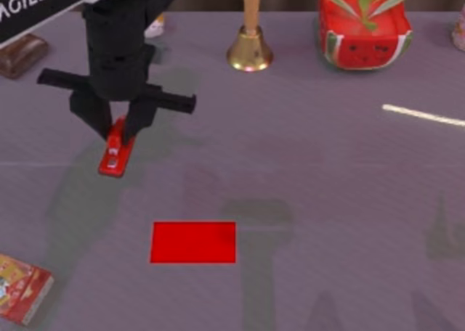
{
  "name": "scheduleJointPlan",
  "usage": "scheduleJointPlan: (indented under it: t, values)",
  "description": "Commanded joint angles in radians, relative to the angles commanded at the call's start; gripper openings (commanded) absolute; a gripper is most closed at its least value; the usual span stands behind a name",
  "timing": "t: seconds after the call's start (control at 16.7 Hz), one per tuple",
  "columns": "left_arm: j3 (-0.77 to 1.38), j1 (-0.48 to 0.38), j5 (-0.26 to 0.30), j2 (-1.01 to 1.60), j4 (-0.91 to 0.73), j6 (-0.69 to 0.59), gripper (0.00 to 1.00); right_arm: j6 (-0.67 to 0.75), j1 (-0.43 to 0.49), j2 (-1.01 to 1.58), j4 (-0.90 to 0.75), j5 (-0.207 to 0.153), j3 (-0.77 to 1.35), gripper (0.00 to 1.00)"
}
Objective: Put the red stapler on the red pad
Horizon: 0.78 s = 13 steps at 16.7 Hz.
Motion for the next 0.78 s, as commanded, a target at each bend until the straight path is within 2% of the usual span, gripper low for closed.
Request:
scheduleJointPlan:
  t: [0.42, 0.6, 0.78]
  values:
    - [-0.120, -0.120, 0.003, -0.049, -0.014, -0.971, 0.00, 0.000, 0.000, 0.000, 0.000, 0.000, 0.000, 1.00]
    - [-0.163, -0.168, 0.024, -0.079, 0.014, -1.329, 0.00, 0.000, 0.000, 0.000, 0.000, 0.000, 0.000, 1.00]
    - [-0.202, -0.205, 0.050, -0.124, 0.066, -1.630, 0.00, 0.000, 0.000, 0.000, 0.000, 0.000, 0.000, 1.00]
